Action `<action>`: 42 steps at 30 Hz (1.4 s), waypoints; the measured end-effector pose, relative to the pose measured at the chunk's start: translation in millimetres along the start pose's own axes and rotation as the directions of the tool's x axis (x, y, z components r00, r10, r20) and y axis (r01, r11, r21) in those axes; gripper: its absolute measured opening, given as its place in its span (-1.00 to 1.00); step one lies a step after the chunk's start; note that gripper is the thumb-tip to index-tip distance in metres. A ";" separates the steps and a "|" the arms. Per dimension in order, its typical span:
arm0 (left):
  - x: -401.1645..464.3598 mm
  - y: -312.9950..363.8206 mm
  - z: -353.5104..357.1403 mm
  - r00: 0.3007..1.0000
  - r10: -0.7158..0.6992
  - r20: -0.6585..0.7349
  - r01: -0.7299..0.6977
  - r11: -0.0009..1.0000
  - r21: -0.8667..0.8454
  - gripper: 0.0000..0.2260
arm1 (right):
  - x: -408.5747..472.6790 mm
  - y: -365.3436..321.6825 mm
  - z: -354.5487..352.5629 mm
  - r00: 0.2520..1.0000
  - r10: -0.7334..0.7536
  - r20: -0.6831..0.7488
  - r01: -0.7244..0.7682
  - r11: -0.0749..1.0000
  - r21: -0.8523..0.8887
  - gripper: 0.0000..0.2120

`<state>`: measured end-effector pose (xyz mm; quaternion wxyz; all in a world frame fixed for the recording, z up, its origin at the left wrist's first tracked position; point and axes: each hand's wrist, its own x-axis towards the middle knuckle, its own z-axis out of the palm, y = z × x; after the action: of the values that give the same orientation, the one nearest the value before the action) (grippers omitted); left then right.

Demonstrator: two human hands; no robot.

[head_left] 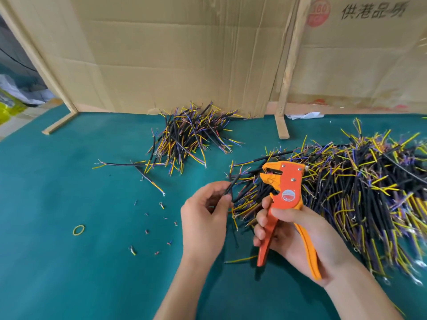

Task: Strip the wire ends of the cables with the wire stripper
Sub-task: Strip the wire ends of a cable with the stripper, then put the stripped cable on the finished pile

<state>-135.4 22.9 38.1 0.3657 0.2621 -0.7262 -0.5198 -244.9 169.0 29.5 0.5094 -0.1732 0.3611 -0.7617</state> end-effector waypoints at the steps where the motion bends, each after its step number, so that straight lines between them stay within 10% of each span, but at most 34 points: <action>1: -1.7 -1.5 1.1 1.000 0.011 -0.016 -0.011 1.000 0.011 -0.75 | -0.7 -0.6 0.6 1.000 0.011 0.007 -0.011 1.000 -0.002 -0.67; 15: -7.9 -9.4 1.3 0.990 0.086 -0.108 -0.080 0.995 0.056 -0.63 | -10.4 -4.1 17.1 0.981 0.157 0.111 -0.154 0.988 -0.034 -0.69; 25: -9.5 -9.1 3.9 0.989 0.083 -0.120 -0.081 0.996 0.019 -0.60 | -7.5 0.7 34.6 0.987 0.086 -0.136 -0.093 0.995 -0.044 -0.67; 42: -6.3 -3.4 5.0 0.961 0.050 -0.271 -0.048 0.999 0.015 -0.73 | -8.5 -1.2 29.1 0.989 0.147 0.023 -0.146 0.988 -0.040 -0.62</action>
<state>-135.6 29.4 32.3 0.4733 0.3141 -0.6778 -0.4668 -223.7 166.1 51.0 0.5654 -0.1657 0.3806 -0.7127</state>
